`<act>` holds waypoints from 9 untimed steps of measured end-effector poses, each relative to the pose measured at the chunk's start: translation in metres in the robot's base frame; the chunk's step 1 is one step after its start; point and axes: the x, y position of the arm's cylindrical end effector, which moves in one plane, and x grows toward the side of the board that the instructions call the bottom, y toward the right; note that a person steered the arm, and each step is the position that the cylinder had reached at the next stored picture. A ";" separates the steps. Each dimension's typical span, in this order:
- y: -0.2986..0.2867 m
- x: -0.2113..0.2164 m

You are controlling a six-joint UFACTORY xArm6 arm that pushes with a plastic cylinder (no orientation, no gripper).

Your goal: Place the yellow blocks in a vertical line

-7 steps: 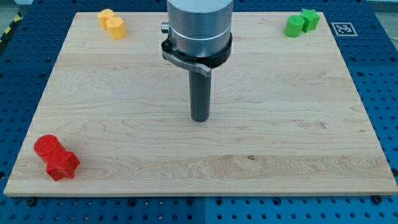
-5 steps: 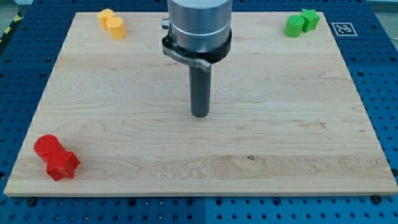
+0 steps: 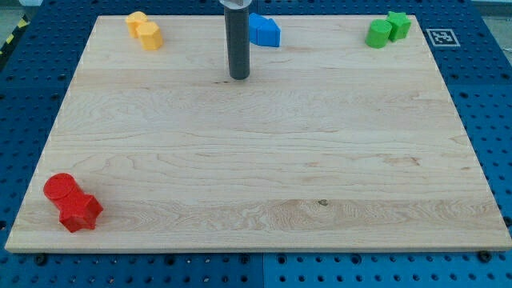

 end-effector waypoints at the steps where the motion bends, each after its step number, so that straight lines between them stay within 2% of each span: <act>1: -0.012 -0.020; 3: -0.030 -0.085; 6: -0.099 -0.151; 7: -0.106 -0.152; 9: -0.169 -0.151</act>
